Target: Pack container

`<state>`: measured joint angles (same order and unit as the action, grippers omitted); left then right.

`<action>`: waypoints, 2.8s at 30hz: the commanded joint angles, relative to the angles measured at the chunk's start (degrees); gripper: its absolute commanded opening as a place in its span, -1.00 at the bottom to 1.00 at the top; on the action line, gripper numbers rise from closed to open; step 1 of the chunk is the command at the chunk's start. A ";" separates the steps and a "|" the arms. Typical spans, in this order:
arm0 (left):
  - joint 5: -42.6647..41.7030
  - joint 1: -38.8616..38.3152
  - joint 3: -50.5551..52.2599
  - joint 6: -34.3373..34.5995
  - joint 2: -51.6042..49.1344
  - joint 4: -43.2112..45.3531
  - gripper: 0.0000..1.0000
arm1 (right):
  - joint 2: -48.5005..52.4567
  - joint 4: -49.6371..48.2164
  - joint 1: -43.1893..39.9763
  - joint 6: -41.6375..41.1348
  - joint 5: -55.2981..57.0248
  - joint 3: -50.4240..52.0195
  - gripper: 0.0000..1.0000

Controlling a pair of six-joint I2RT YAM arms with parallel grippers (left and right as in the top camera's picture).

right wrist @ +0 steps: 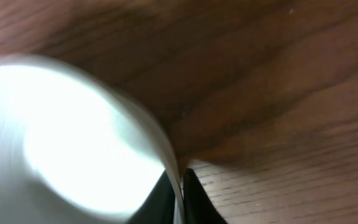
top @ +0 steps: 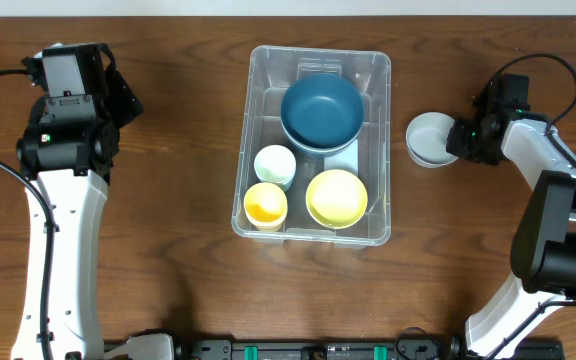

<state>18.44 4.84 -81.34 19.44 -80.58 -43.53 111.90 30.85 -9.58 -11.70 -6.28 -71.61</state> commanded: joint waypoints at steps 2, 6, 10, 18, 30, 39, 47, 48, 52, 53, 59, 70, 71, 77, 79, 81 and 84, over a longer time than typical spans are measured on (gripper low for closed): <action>1.18 0.24 -0.74 -0.52 0.11 -0.17 0.96 | -1.79 0.20 -0.26 0.00 0.46 -0.76 -0.97; 1.18 0.24 -0.74 -0.52 0.11 -0.17 0.96 | -3.78 1.29 -0.26 0.00 0.50 -1.07 -0.97; 1.16 0.24 -0.74 -0.55 0.11 -0.17 0.96 | -9.84 5.29 -0.26 -0.02 3.43 -2.08 -0.97; 1.18 0.24 -0.74 -0.52 0.11 -0.17 0.96 | -29.83 10.75 1.22 -0.68 3.67 -2.32 -0.98; 1.18 0.24 -0.74 -0.55 0.11 -0.17 0.96 | -43.43 14.10 18.01 -0.66 3.06 -2.23 -0.98; 1.18 0.24 -0.74 -0.55 0.11 -0.17 0.96 | -36.92 17.18 32.54 -0.63 3.08 -2.14 -0.97; 1.18 0.24 -0.74 -0.55 0.11 -0.17 0.96 | -30.69 19.87 36.89 -0.66 3.50 -2.14 -0.97; 1.18 0.24 -0.74 -0.55 0.11 -0.17 0.96 | -30.29 20.20 36.92 -0.66 3.50 -2.14 -0.94; 1.16 0.24 -0.74 -0.55 0.11 -0.17 0.96 | -30.14 20.83 36.98 -0.66 3.48 -2.14 -0.64; 1.18 0.24 -0.74 -0.52 0.11 -0.17 0.96 | -30.14 20.85 36.98 -0.66 3.48 -2.14 -0.52; 1.18 0.24 -0.74 -0.52 0.11 -0.17 0.96 | -30.53 20.59 36.94 0.24 3.72 -2.16 -0.37; 1.18 0.24 -0.74 -0.55 0.11 -0.17 0.96 | -41.92 13.64 34.32 0.20 19.76 -2.21 0.98; 1.18 0.24 -0.74 -0.55 0.11 -0.17 0.96 | -43.06 12.81 34.21 0.22 20.50 -2.23 0.98; 1.18 0.24 -0.74 -0.52 0.11 -0.17 0.96 | -55.30 13.14 34.12 0.52 20.94 -2.21 0.98; 1.18 0.24 -0.74 -0.52 0.11 -0.17 0.96 | -60.43 13.75 34.12 1.84 20.96 -2.21 0.98; 1.18 0.24 -0.74 -0.55 0.11 -0.17 0.96 | -65.72 14.86 34.12 2.84 21.05 -2.21 0.99; 1.18 0.24 -0.74 -0.52 0.11 -0.17 0.96 | -73.33 18.36 34.12 3.67 21.16 -2.21 0.98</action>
<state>18.44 4.82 -81.34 19.42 -80.58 -43.53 43.88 47.11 24.86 -9.98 13.56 -73.41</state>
